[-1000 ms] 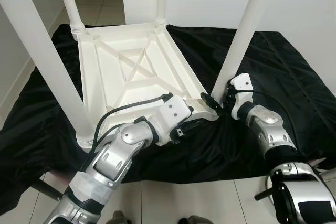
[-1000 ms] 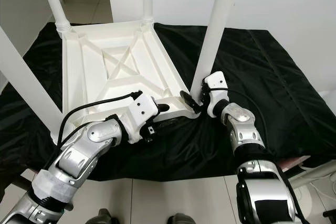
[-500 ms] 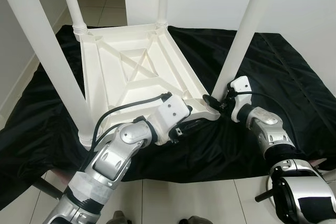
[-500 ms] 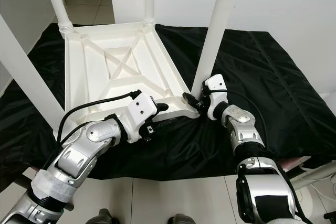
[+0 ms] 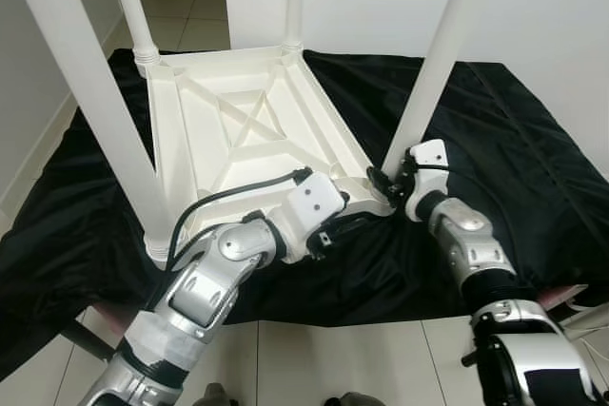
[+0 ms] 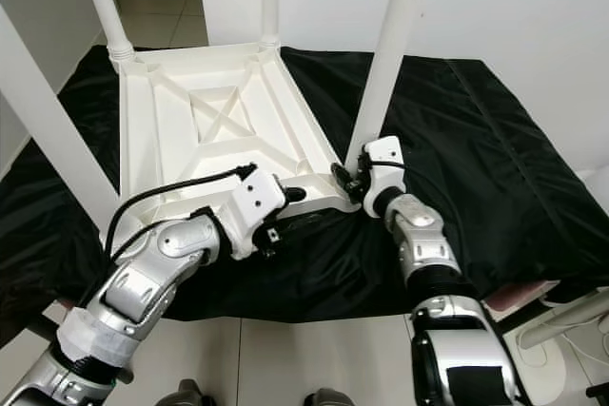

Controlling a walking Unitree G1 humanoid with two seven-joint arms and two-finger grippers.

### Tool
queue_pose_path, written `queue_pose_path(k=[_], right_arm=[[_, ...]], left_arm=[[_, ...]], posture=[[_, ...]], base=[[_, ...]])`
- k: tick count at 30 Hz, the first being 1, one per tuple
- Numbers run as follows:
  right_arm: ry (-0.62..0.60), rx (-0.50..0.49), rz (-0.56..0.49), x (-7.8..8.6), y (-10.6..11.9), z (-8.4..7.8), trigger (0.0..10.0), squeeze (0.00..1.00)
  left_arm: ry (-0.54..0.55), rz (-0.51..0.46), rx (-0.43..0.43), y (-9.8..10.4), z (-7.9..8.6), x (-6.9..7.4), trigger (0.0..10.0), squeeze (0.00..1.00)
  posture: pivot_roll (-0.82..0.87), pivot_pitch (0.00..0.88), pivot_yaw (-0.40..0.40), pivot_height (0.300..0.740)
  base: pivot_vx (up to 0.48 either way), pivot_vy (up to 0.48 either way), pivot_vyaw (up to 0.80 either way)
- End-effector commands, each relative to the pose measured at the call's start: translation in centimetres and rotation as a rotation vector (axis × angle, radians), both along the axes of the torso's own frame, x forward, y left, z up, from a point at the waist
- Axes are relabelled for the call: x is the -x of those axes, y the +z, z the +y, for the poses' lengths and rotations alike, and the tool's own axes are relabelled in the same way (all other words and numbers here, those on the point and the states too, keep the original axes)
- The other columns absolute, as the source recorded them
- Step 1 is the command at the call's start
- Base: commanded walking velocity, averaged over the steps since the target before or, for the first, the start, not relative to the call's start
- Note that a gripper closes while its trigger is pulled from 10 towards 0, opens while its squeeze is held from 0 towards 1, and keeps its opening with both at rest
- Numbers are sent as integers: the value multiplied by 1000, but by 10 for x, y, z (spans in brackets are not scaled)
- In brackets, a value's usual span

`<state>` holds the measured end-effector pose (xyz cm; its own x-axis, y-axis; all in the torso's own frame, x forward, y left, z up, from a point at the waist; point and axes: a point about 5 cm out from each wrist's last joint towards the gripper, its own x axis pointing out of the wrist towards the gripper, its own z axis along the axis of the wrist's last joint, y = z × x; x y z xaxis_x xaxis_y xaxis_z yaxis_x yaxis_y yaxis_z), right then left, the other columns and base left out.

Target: Building children table

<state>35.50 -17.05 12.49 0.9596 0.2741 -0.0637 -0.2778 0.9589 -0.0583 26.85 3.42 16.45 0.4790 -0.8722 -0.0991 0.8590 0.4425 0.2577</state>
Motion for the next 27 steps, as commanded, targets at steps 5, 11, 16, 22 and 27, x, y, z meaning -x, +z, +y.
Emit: queue_pose_path(k=[5,11,16,22,27], right_arm=[[-358,-111,44,15,-11,19,10000,0],[-449,-179,28,21,-4,46,10000,0],[-429,-163,19,22,0,47,10000,0],[-421,-160,19,26,1,48,10000,361],[-363,-251,-39,34,8,46,10000,1000]], left_arm=[[-35,-6,-10,1,-6,1,10000,0],[-38,-7,-4,2,-8,1,10000,0],[-43,-4,-5,0,-9,3,10000,0],[-38,-1,-4,0,-8,3,10000,0],[-36,2,-2,-1,-9,5,10000,0]], posture=[[-36,0,-25,740],[-40,0,-32,740],[-38,0,-37,740],[-35,0,-41,740],[-33,0,-51,740]], base=[[0,0,0],[0,0,0],[0,0,0],[0,0,0],[0,0,0]])
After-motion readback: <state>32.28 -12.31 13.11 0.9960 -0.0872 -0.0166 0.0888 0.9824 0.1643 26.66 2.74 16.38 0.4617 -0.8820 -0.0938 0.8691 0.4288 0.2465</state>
